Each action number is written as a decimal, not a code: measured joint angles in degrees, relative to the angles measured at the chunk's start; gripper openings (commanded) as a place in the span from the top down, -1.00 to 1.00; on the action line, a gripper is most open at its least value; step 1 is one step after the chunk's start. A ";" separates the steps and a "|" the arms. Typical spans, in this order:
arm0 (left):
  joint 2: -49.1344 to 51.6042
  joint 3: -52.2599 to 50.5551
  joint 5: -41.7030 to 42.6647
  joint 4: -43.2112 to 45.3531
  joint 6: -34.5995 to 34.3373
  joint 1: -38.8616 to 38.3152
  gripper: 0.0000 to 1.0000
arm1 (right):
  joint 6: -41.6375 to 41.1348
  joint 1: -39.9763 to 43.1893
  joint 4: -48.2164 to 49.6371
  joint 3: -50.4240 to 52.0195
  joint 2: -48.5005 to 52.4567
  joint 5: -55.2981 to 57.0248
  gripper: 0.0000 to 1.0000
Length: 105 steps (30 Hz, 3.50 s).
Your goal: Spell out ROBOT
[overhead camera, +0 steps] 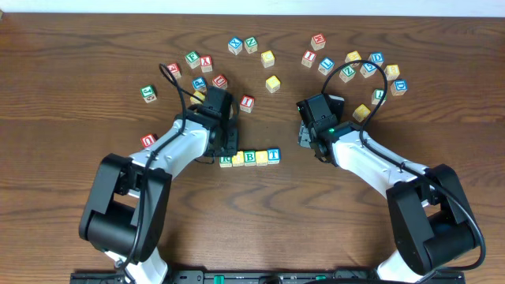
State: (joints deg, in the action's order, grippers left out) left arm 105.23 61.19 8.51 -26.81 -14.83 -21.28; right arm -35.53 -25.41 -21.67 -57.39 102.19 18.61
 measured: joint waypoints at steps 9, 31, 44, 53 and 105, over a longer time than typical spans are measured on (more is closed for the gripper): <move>-0.02 0.00 -0.31 0.11 0.00 -0.26 0.38 | 0.00 0.00 -0.02 0.00 0.00 0.00 -0.44; -0.02 2.54 -7.72 0.09 -0.09 2.54 0.45 | 0.00 0.00 -0.33 0.00 0.00 -0.02 -0.42; -1.36 3.13 -5.75 -14.58 -0.17 7.45 0.44 | 0.00 0.00 -0.33 0.00 0.00 -0.02 -0.43; -1.97 3.15 -2.25 -19.69 1.16 7.34 0.45 | 0.00 0.00 -0.35 0.00 0.00 -0.02 -0.42; -1.97 3.15 6.08 -17.77 5.53 5.20 0.46 | 0.02 0.00 -0.35 0.00 -0.04 -0.02 -0.42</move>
State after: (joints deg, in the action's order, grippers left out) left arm 103.26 64.34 14.59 -44.58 -9.30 -16.08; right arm -35.51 -25.41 -22.02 -57.39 102.15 18.59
